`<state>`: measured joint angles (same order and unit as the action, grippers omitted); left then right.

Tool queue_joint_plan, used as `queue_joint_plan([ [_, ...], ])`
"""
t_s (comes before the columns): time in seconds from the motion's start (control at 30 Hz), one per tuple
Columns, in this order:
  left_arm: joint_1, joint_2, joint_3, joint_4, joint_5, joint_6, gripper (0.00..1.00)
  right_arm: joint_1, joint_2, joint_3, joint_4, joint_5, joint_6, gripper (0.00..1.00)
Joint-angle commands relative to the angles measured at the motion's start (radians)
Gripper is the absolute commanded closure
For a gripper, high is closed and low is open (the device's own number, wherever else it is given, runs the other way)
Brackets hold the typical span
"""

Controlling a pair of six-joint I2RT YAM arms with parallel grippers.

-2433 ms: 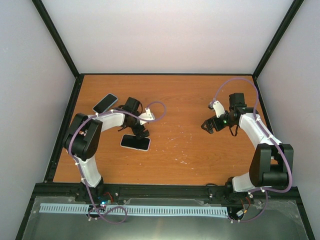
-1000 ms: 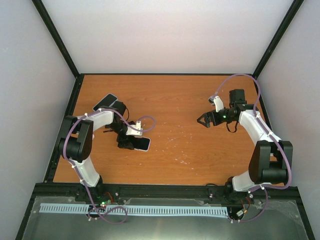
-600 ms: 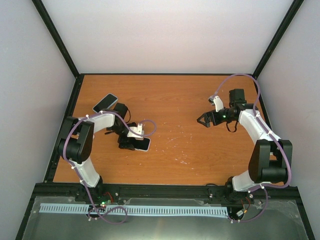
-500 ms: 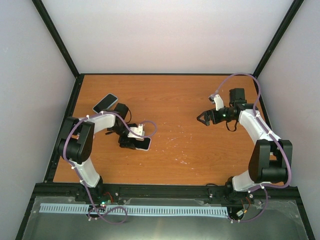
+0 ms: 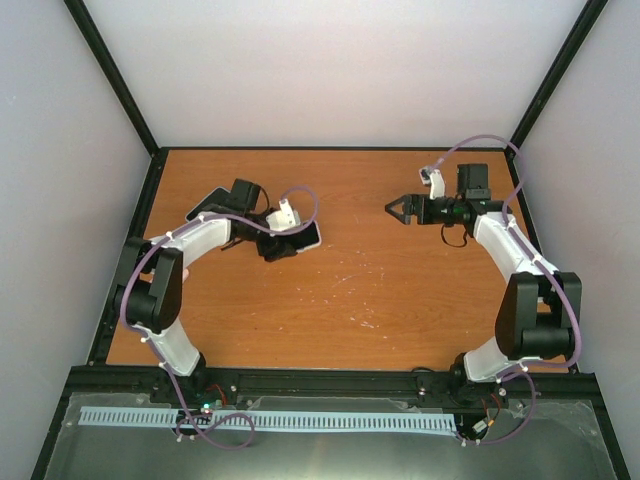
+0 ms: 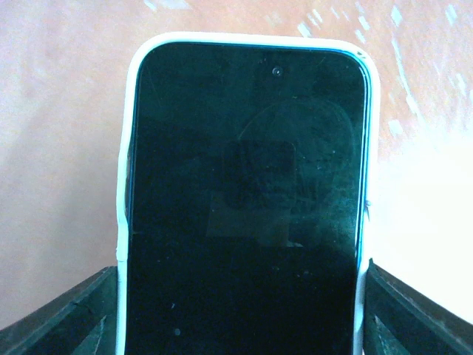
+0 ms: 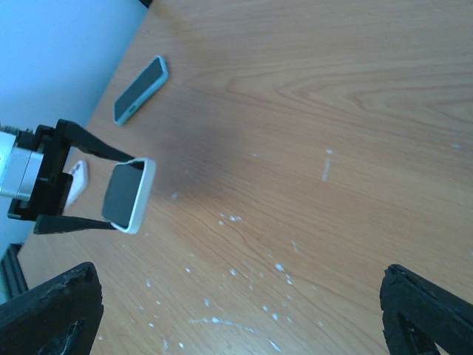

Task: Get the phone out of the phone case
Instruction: Pick up the phone at the center of the board.

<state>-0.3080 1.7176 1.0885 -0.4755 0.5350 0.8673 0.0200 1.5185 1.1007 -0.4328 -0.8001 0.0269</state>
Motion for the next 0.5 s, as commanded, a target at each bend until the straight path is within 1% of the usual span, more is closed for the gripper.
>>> queue_joint_plan([
  [0.0,-0.031,-0.041,0.095,0.260,-0.003,-0.327,0.37,0.054,0.051,0.084,0.069,-0.045,0.161,0.00],
  [0.1,-0.051,-0.025,0.146,0.343,-0.059,-0.435,0.37,0.093,0.095,0.142,0.062,-0.045,0.226,0.00],
  [0.23,-0.078,0.004,0.219,0.390,-0.119,-0.554,0.38,0.138,0.131,0.183,0.107,-0.062,0.317,0.00],
  [0.47,-0.146,0.011,0.265,0.464,-0.156,-0.600,0.38,0.215,0.183,0.275,0.144,-0.079,0.378,0.01],
])
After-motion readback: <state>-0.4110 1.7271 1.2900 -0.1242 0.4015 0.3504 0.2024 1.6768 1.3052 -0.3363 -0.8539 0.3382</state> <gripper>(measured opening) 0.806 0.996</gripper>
